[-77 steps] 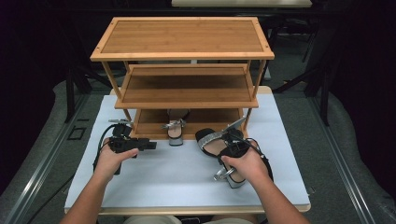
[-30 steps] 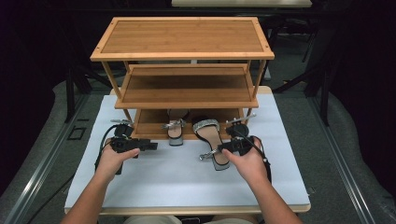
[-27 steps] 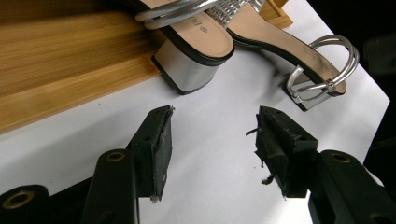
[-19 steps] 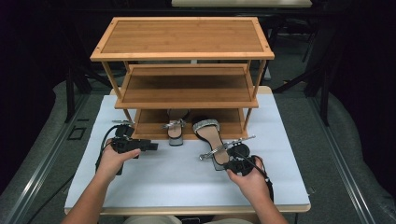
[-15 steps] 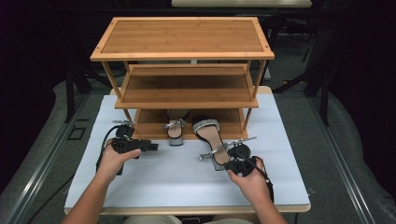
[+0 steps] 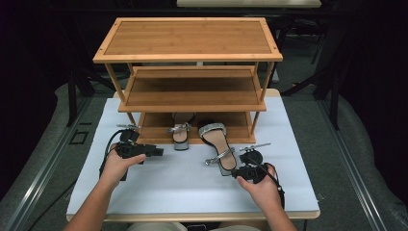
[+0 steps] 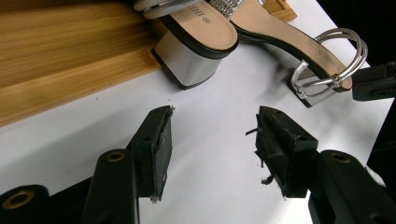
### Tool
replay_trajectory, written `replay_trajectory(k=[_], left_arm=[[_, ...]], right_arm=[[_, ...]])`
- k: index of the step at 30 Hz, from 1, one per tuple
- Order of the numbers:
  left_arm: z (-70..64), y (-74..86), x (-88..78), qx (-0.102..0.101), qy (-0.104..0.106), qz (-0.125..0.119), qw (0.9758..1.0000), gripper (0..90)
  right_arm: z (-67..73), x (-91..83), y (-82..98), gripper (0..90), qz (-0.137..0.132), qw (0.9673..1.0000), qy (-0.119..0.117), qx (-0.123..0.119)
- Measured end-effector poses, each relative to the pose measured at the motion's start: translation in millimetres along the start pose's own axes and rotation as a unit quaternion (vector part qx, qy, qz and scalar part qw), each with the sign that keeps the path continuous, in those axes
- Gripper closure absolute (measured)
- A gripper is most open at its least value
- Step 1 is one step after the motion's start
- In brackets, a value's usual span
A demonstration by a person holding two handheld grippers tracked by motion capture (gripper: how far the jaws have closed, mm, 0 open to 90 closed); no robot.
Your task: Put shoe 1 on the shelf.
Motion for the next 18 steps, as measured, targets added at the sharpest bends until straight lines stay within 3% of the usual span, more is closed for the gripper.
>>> replay_trajectory(k=[4, 8, 10, 12, 15, 18], left_arm=[[0.6, 0.2, 0.7, 0.0, 0.0, 0.0, 1.0, 46.0], [0.6, 0.0, 1.0, 0.0, 0.0, -0.002, 1.0, 46.0], [0.6, 0.0, 1.0, -0.001, -0.001, -0.002, 1.0, 46.0], [0.6, 0.1, 1.1, 0.0, -0.001, -0.001, 1.0, 46.0], [0.8, 0.1, 1.3, 0.0, 0.0, -0.002, 1.0, 46.0], [1.5, 0.3, 1.0, 0.0, -0.001, 0.0, 1.0, 46.0]], right_arm=[[0.1, 0.2, 1.0, 61.6, -0.001, 0.9999, -0.015, -0.001], [1.0, 7.3, 5.3, 59.8, 0.002, 0.9998, -0.007, -0.019], [1.4, 11.3, 5.7, 61.2, -0.005, 0.9996, -0.005, -0.028], [0.6, 14.6, 4.2, 64.3, -0.024, 0.9992, 0.014, -0.028], [3.4, 15.7, 4.4, 64.2, -0.03, 0.9989, 0.0, -0.035], [5.1, 15.8, 4.4, 63.6, -0.043, 0.9981, 0.014, -0.041]])
Point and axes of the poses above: each handheld gripper's, and its own axes: x roughly forward along the jaws, y roughly out of its underside, z roughly to its left, the point moved 8 cm from there along x, roughly forward along the jaws, and after that the axes turned 8 degrees about z, right-handed, at the moved point
